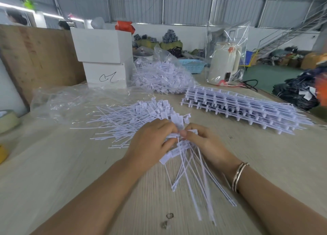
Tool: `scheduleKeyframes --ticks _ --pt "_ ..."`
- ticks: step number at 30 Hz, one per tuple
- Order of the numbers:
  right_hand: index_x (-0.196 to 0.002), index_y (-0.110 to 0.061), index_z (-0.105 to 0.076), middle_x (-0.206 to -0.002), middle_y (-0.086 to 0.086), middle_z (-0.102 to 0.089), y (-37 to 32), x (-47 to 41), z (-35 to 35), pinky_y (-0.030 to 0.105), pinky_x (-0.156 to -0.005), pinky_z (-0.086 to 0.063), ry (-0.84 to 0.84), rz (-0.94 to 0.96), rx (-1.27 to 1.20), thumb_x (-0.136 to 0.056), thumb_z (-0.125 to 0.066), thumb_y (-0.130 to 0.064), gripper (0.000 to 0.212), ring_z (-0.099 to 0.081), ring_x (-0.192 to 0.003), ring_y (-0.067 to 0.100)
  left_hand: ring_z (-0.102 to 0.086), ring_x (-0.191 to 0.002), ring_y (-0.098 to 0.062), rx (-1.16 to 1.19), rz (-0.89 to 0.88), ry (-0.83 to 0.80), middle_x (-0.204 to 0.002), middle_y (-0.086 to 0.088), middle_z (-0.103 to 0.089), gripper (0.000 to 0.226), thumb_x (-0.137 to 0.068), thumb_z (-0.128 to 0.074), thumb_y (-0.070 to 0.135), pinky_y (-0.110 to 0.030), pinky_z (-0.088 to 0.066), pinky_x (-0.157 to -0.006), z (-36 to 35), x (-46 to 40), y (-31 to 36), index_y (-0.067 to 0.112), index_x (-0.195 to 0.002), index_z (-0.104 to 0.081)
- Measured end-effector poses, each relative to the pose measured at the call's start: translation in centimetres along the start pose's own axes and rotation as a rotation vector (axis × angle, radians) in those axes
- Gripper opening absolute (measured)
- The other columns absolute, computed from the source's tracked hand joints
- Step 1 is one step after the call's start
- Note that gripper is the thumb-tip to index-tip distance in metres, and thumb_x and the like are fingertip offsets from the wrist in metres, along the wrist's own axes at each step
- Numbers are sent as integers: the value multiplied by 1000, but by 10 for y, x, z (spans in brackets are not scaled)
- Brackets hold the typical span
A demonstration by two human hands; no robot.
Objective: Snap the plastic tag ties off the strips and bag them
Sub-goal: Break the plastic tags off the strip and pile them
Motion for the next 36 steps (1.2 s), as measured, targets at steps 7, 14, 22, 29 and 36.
scheduleKeyframes --ticks 7,14,22,29,36 --pt "-78 -10 -67 -71 -8 -62 2 -2 1 22 -73 -43 -9 62 141 -89 -60 -14 13 -57 -69 5 -64 -83 -10 271 209 -32 -89 5 -71 10 -83 -70 18 -32 -50 -72 -8 1 -13 18 -93 -72" --pt "-78 -11 -65 -74 0 -58 0 -1 -1 17 -69 -41 -37 96 137 -89 -58 -9 13 -54 -67 3 -63 -70 7 567 322 -95 -80 12 -72 7 -83 -70 13 -5 -41 -65 -8 2 -19 17 -87 -75" --pt "-71 -18 -65 -67 -11 -65 2 -1 -1 15 -68 -42 -93 125 66 -87 -59 -5 22 -59 -67 2 -68 -69 -6 892 441 -149 -71 6 -72 18 -88 -61 11 -12 -49 -67 -7 2 -16 21 -73 -66" --pt "-74 0 -64 -80 19 -64 1 0 -2 35 -82 -49 -139 102 -208 -82 -56 -11 15 -64 -82 31 -61 -76 -12 1065 514 -184 -81 -3 -71 17 -77 -58 41 -16 -43 -65 -9 4 -12 27 -73 -66" --pt "-61 -14 -67 -69 7 -64 0 -2 -1 32 -78 -46 -203 30 -413 -77 -55 -12 20 -57 -74 24 -63 -81 -14 1297 588 -227 -80 -1 -70 20 -81 -55 33 -29 -39 -75 -16 6 -11 14 -81 -58"
Point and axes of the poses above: each hand's wrist, its own x-axis away from the middle knuckle, its own z-axis out of the back of the hand, y = z × x, the point moved 1 cm from there along -x, towards the middle knuckle
